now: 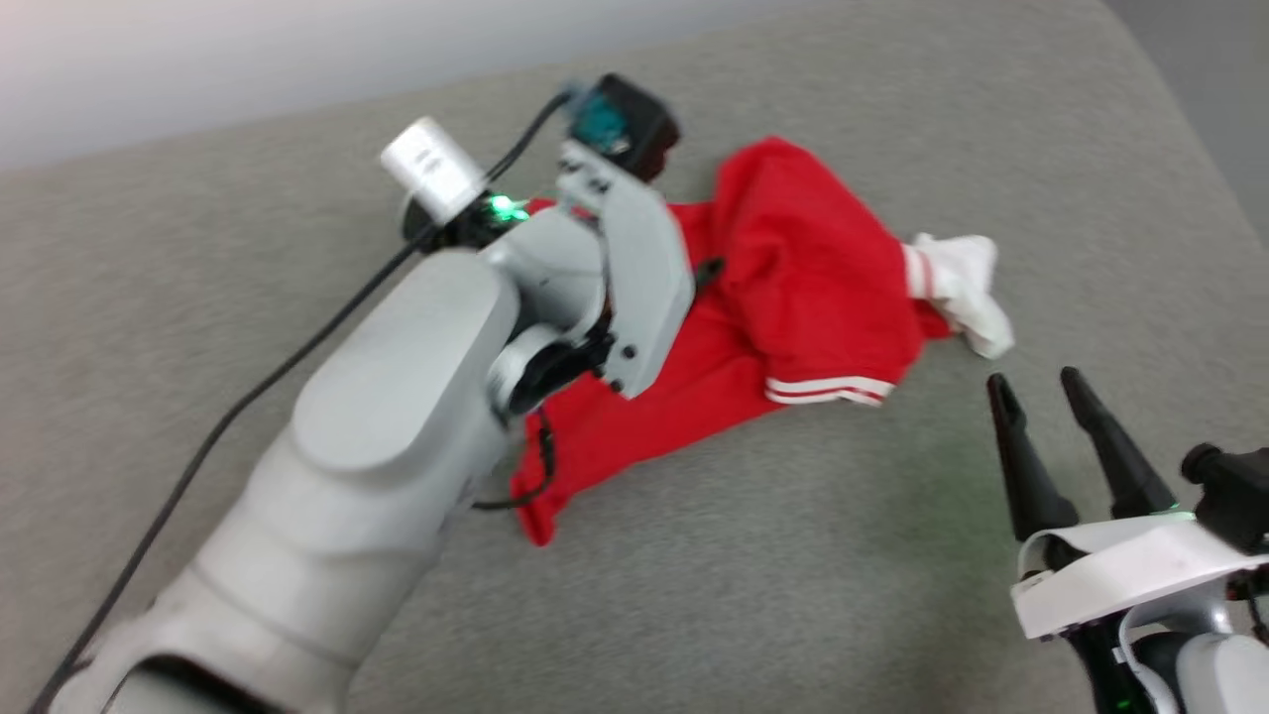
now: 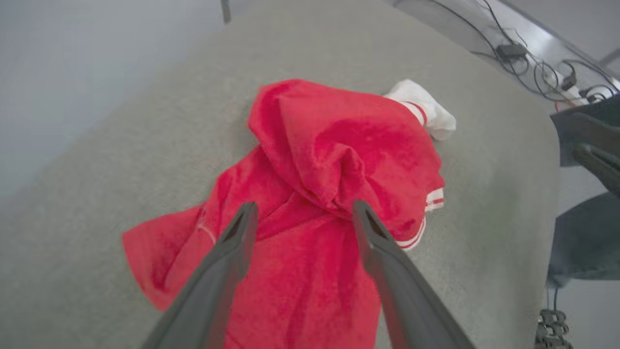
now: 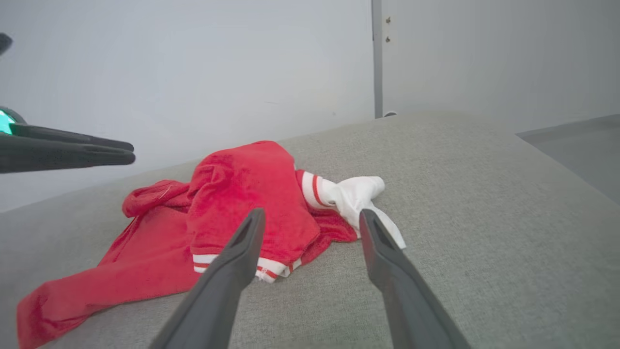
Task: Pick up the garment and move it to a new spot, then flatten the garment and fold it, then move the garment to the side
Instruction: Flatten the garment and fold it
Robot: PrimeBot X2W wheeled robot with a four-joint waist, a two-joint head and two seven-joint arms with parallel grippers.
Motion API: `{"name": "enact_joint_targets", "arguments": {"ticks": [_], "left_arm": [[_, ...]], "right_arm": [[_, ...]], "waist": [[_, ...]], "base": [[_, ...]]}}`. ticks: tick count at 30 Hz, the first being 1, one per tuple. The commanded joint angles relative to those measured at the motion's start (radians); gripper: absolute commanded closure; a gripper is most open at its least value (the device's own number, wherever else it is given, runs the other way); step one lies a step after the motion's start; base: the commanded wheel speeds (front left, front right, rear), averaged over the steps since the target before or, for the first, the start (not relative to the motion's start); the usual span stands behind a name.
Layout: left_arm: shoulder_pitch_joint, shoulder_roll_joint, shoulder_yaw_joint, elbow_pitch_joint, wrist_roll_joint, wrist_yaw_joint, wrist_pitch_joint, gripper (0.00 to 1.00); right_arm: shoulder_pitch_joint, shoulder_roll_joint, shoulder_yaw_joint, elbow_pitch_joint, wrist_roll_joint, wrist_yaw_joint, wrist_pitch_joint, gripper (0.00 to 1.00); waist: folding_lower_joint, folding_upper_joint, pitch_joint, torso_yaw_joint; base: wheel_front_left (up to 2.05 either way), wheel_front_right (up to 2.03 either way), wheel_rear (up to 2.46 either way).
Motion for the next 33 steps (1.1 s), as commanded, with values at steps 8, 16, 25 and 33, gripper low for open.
{"name": "enact_joint_targets", "arguments": {"ticks": [8, 16, 25, 33], "left_arm": [[-0.207, -0.112, -0.036, 0.275, -0.092, 0.010, 0.270, 0.00], [-0.351, -0.154, -0.114, 0.480, -0.035, 0.016, 0.258, 0.00], [-0.367, -0.147, -0.226, 0.590, -0.022, -0.001, 0.226, 0.55], [-0.382, -0.128, -0.245, 0.533, -0.151, -0.002, 0.179, 1.00]], "right_arm": [[-0.034, 0.024, 0.050, 0.056, 0.036, -0.001, -0.055, 0.00], [-0.070, 0.031, 0.104, 0.099, 0.057, -0.001, -0.093, 0.00], [-0.098, 0.023, 0.134, 0.135, 0.070, -0.001, -0.117, 0.00], [-0.097, -0.009, 0.110, 0.126, 0.057, -0.001, -0.110, 0.00]], "waist": [[0.0000, 0.0000, 0.066, -0.196], [0.0000, 0.0000, 0.097, -0.250], [0.0000, 0.0000, 0.117, -0.259], [0.0000, 0.0000, 0.099, -0.192]], "base": [[0.00, 0.00, 0.00], [0.00, 0.00, 0.00], [0.00, 0.00, 0.00], [0.00, 0.00, 0.00]]}}
